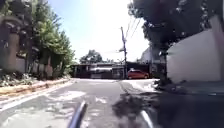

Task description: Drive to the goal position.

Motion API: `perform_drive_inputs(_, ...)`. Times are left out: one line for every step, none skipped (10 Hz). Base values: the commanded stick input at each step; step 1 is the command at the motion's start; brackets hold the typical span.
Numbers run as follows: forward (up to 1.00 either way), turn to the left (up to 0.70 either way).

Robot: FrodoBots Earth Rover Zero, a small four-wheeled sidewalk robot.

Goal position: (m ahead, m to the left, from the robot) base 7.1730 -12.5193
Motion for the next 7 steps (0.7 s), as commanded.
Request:
perform_drive_inputs(1.0, 0.15)
perform_drive_inputs(1.0, 0.15)
perform_drive_inputs(1.0, 0.02)
perform_drive_inputs(1.0, -0.07)
perform_drive_inputs(1.0, -0.4)
perform_drive_inputs(1.0, -0.4)
perform_drive_inputs(1.0, -0.4)
